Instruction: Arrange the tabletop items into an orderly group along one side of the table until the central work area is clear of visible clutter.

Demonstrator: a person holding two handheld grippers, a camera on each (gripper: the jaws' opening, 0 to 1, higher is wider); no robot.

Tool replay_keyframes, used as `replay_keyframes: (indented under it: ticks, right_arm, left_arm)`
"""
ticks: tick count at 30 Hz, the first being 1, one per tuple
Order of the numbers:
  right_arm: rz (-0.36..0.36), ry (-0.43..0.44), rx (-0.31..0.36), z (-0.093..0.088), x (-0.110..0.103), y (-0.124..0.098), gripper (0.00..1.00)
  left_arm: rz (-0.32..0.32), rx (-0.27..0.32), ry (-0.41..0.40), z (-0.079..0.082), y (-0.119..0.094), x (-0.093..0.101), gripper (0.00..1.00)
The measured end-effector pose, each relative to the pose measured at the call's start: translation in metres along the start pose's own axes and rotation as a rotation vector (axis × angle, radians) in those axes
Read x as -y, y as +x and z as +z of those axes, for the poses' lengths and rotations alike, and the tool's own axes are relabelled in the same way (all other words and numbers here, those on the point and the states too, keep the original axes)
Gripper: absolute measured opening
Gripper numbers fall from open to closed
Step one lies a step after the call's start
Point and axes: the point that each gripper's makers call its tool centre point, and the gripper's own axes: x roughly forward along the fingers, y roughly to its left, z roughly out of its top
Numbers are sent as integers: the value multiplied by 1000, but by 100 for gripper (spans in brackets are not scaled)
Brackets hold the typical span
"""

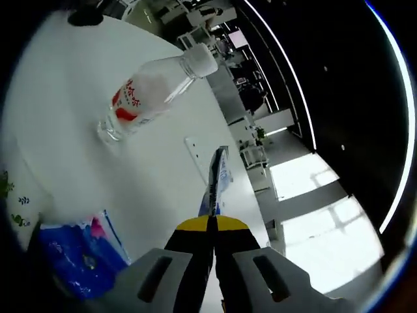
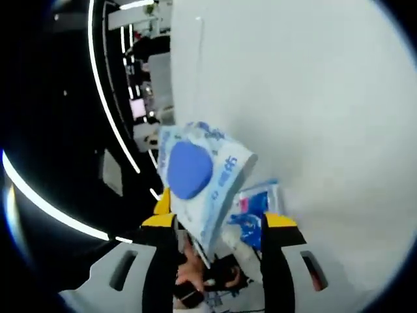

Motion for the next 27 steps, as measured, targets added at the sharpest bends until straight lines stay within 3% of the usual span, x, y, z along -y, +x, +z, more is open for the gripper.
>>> replay_keyframes:
  ticks: [2, 4, 7, 8, 9, 12, 16, 20, 22, 24, 27]
  right_arm:
    - [58, 22, 28, 8, -12, -1, 20]
    - [28, -51, 25, 10, -10, -4, 18]
    - [14, -81, 21, 10, -11, -10, 3]
    - [25, -79, 16, 10, -13, -10, 2]
    - [11, -87, -8, 7, -12, -11, 0]
    - [12, -60, -73, 2, -14, -18, 0]
    - [48, -287, -138, 3, -36, -34, 0]
    - [158, -336, -162, 7, -71, -48, 0]
    - [176, -400, -180, 6, -80, -56, 0]
    - [204, -417, -187, 7, -88, -62, 0]
    - [252, -411, -192, 6, -97, -74, 0]
  left_arm:
    - [-20, 0, -6, -1, -1, 4, 0]
    - [-39, 6, -19, -1, -2, 8, 0]
    - [-58, 10, -28, -1, -6, 15, 0]
    - [-77, -24, 5, -7, -8, 18, 0]
    - [-79, -8, 1, -6, -8, 21, 0]
    - [-112, -33, 72, -13, -15, 30, 0]
    - [-163, -53, 229, -14, -27, 43, 0]
    - [-235, -53, 310, -9, -33, 58, 5]
    - [-279, -84, 310, -11, -35, 65, 10]
    - [-336, -74, 278, -8, -35, 76, 12]
    - [-350, -58, 226, 0, -31, 78, 16]
